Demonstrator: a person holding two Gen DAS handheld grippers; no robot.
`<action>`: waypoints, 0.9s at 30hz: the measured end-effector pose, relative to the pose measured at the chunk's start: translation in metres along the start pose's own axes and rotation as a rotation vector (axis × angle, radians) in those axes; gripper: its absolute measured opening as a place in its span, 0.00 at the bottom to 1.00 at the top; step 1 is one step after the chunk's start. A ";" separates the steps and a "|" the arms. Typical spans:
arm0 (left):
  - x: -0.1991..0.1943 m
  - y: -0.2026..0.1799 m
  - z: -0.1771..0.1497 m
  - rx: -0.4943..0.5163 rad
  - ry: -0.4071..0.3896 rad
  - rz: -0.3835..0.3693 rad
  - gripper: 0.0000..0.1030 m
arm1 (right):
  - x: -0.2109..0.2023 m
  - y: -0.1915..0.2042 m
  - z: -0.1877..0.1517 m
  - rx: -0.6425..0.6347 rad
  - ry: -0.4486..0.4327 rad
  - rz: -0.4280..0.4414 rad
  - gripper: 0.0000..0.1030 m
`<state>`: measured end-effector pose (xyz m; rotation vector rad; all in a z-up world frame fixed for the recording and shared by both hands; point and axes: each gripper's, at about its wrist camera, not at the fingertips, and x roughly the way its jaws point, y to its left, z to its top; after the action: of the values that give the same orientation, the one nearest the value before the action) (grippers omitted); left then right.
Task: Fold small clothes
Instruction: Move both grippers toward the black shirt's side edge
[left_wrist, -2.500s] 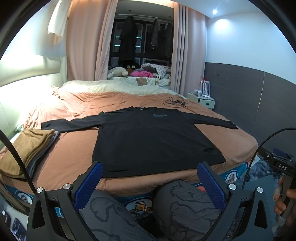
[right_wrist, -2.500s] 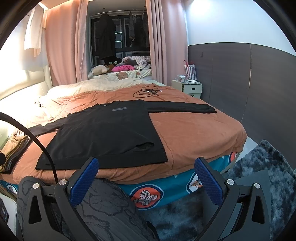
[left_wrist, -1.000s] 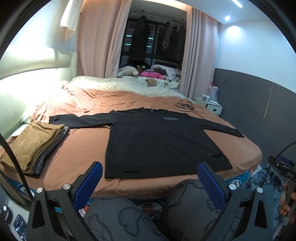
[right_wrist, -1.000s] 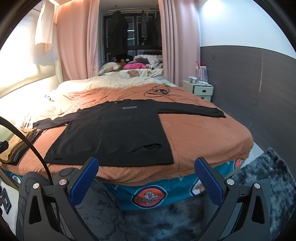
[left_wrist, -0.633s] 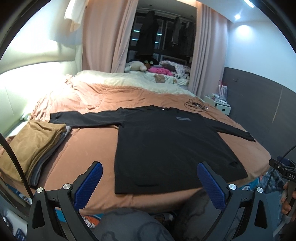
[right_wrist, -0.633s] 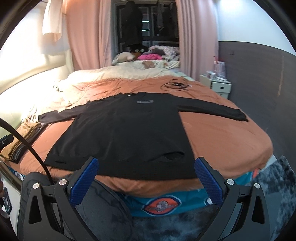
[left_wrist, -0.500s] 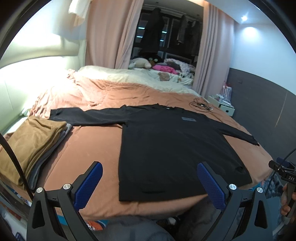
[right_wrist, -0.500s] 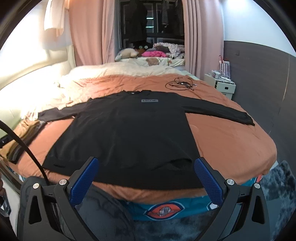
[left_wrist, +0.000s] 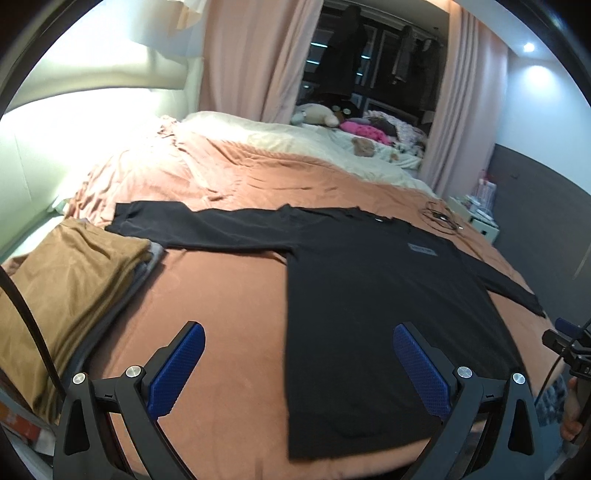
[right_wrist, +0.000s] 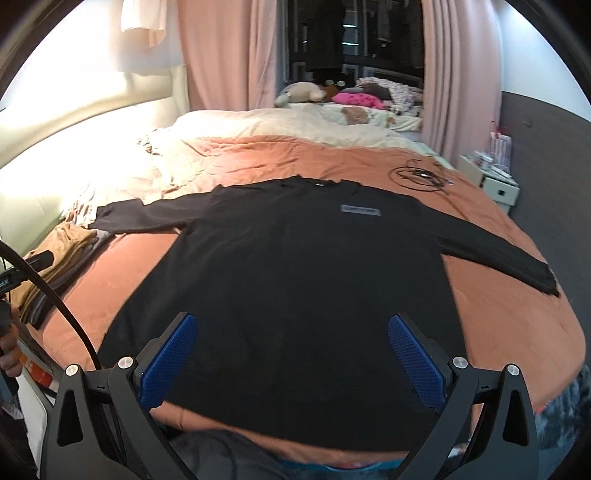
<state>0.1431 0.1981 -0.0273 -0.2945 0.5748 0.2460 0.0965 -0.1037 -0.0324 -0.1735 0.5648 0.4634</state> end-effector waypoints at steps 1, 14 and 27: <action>0.005 0.002 0.003 -0.008 0.002 -0.004 1.00 | 0.006 -0.002 0.004 -0.004 0.004 0.015 1.00; 0.058 0.055 0.038 -0.084 0.050 0.085 0.99 | 0.080 -0.019 0.057 -0.023 0.080 0.135 1.00; 0.129 0.105 0.063 -0.132 0.144 0.137 0.90 | 0.163 -0.012 0.099 0.005 0.113 0.179 1.00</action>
<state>0.2465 0.3362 -0.0707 -0.4033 0.7236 0.3978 0.2709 -0.0251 -0.0395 -0.1460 0.6958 0.6290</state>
